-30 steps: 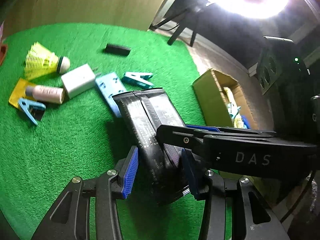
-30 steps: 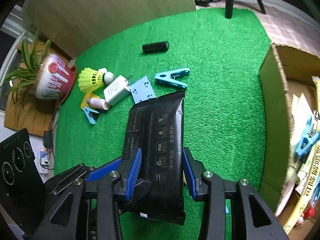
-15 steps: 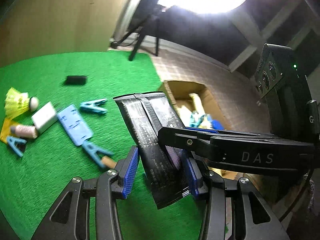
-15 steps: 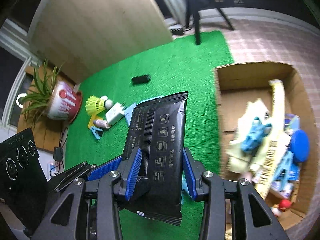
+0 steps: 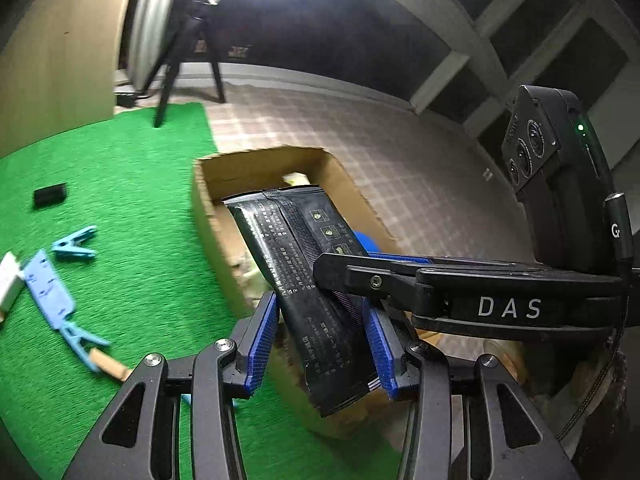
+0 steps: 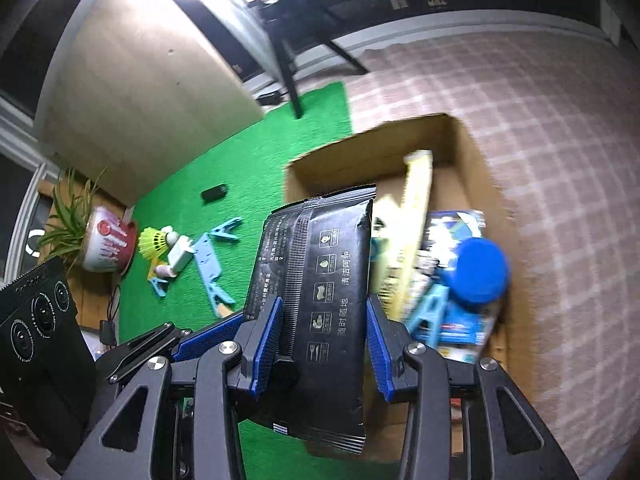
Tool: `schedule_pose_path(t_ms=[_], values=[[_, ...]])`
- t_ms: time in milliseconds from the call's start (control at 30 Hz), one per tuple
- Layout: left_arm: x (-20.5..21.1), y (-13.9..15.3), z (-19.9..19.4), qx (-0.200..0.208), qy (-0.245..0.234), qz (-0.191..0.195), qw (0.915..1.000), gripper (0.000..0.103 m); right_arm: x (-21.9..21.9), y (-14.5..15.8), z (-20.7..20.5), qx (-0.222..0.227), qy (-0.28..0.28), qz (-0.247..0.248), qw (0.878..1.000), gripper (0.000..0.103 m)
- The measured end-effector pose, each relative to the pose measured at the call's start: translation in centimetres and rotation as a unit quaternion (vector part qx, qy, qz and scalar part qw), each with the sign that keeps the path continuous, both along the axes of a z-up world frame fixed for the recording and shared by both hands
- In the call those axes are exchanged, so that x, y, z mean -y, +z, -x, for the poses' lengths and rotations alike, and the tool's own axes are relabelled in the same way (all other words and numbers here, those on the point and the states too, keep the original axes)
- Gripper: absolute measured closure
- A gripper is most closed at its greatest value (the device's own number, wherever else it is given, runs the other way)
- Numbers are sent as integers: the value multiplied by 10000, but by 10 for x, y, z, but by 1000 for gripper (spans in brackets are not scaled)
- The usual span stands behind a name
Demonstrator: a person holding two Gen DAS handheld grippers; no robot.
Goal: Organize objects
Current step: 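Carry the black pouch with both tools into the box and release it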
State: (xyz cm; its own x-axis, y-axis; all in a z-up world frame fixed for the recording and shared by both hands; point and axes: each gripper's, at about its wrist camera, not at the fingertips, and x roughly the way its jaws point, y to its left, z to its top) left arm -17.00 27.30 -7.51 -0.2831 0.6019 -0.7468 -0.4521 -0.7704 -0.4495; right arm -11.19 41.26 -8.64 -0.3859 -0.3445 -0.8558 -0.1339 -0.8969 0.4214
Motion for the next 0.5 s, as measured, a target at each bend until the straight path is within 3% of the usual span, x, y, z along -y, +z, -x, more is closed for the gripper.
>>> schedule_pose_path(t_ms=[433,500], values=[[-46,-10,4,17,-213,216,9995,56,-35,-8,-8,80,-167,-125,9998,65],[-44,-9,3,-6,-154,273,9995,56,-36,-6,-8,29,-214,-329,9992,56]])
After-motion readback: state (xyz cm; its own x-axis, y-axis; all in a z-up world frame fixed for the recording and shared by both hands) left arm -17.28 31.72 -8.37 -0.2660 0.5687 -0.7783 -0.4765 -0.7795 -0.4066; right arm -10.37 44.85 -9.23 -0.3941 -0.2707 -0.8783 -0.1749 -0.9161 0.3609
